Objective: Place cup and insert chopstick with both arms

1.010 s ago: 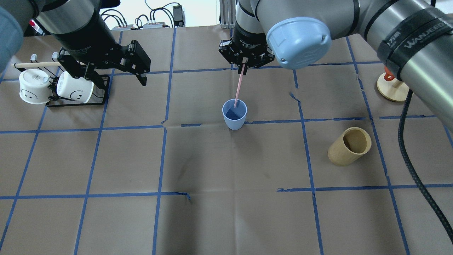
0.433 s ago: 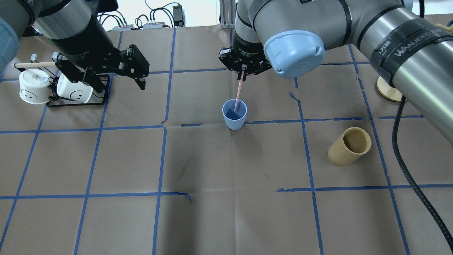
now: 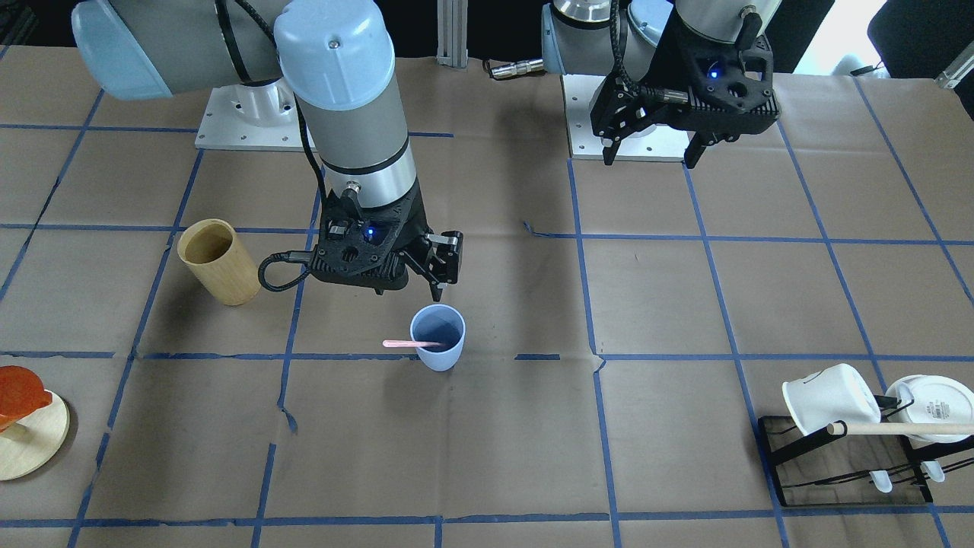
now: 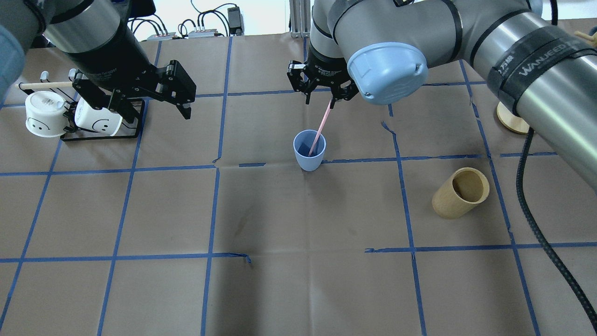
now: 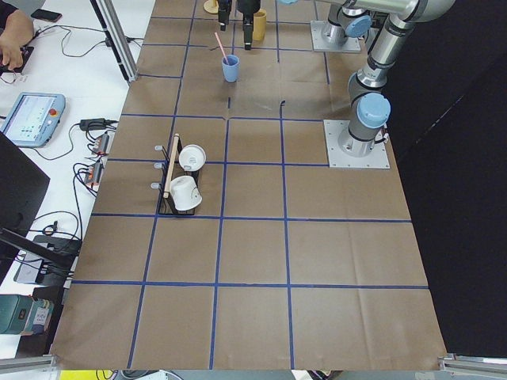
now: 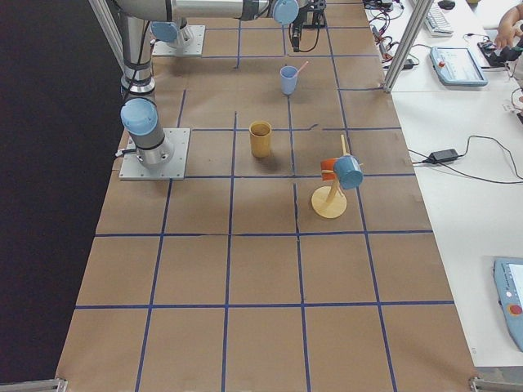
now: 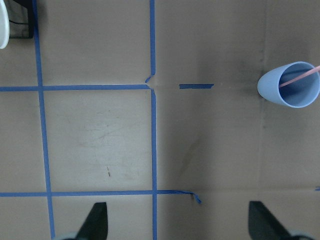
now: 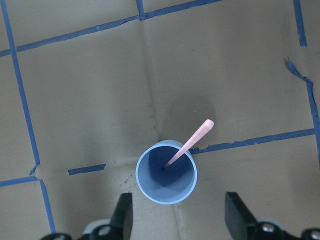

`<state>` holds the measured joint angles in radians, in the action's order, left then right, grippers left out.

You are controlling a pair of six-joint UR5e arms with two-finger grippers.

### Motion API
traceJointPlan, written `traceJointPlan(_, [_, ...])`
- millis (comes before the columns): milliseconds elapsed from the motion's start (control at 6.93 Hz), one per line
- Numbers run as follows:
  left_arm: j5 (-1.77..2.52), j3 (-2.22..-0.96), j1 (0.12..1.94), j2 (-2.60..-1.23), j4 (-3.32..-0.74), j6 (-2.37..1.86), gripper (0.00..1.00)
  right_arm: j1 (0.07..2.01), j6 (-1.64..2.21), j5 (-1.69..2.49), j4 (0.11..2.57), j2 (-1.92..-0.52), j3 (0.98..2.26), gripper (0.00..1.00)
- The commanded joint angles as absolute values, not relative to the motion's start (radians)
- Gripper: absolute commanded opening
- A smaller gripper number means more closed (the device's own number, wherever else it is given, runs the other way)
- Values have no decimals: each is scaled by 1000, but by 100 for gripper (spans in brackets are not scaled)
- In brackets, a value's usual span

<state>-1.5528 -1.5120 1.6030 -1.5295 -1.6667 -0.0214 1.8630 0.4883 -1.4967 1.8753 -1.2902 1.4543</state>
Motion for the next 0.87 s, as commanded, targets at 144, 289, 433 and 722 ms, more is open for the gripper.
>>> traceJointPlan(144, [-1559,-1506,1601,-1552,-1654,-15,100,1766,355,-1503,1804,-1369,1474,87])
traceJointPlan(289, [-1572,-1502,1601,-1539,-1666,-9,100,1731,306,-1543,1781,-1412,1517,87])
traceJointPlan(433, [-1569,-1481,1595,-1549,-1681,-9,100,1674,219,-1554,1778,-1475,1569,93])
traceJointPlan(722, [-1549,-1480,1585,-1543,-1710,-20,100,1611,181,-1548,1773,-1573,1690,99])
